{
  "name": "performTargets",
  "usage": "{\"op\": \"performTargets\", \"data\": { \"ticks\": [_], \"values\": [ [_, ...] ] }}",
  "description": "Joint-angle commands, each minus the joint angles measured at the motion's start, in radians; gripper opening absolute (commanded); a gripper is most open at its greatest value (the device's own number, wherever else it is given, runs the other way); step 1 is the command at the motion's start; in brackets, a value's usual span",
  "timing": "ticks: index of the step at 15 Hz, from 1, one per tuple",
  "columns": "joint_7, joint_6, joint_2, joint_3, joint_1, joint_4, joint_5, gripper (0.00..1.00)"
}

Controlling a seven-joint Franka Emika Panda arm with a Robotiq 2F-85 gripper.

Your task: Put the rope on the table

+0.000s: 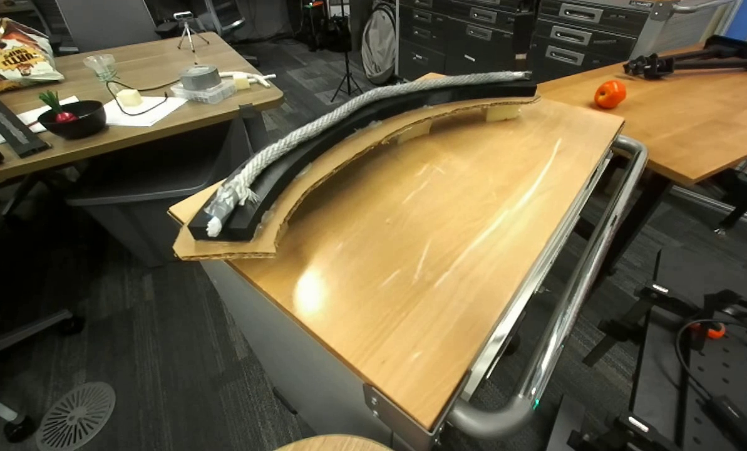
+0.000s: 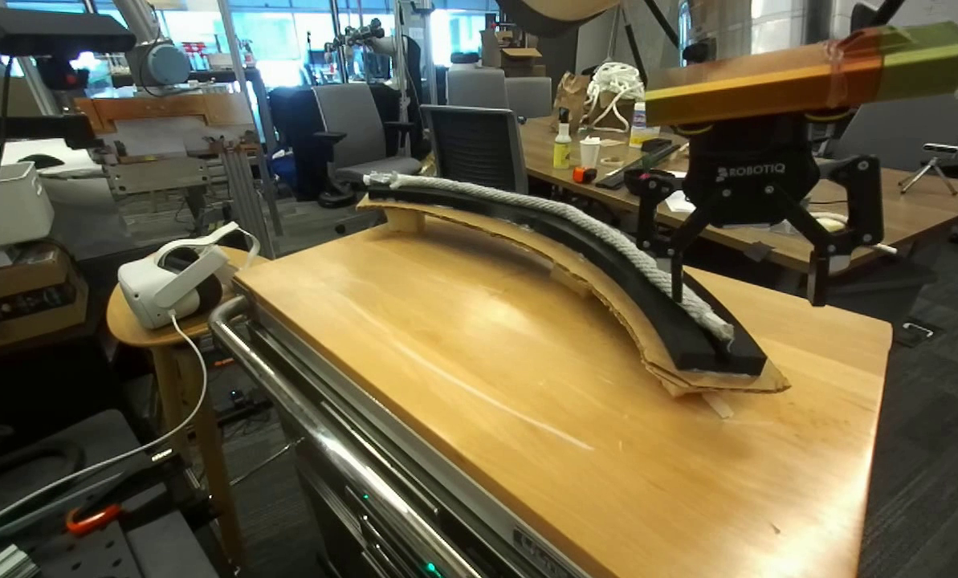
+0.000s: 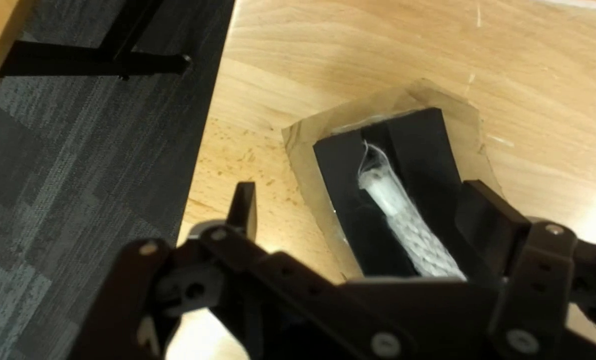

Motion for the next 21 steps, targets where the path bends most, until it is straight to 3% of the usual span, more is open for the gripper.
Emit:
{"op": "performTargets", "data": {
  "ticks": [1, 4, 6, 7, 10, 14, 16, 17, 19, 21],
  "values": [
    [-0.109, 0.046, -0.043, 0.039, -0.002, -0.047, 0.024, 1.00],
    [-0.185, 0.093, -0.082, 0.058, 0.014, -0.103, -0.002, 1.00],
    [-0.239, 0.024, -0.094, 0.072, 0.026, -0.105, 0.013, 1.00],
    [-0.183, 0.048, -0.042, 0.057, 0.026, -0.066, 0.009, 1.00],
    [-0.183, 0.047, -0.048, 0.055, 0.035, -0.074, -0.009, 1.00],
    [-0.155, 0.009, 0.026, 0.033, 0.014, 0.009, 0.019, 1.00],
    [-0.149, 0.003, 0.056, 0.026, 0.005, 0.038, 0.025, 0.88],
    [-0.147, -0.005, 0.071, 0.025, 0.000, 0.054, 0.030, 0.70],
    [-0.150, -0.022, 0.088, 0.028, -0.011, 0.075, 0.044, 0.63],
    [-0.151, -0.029, 0.088, 0.029, -0.015, 0.079, 0.049, 0.47]
  ]
}}
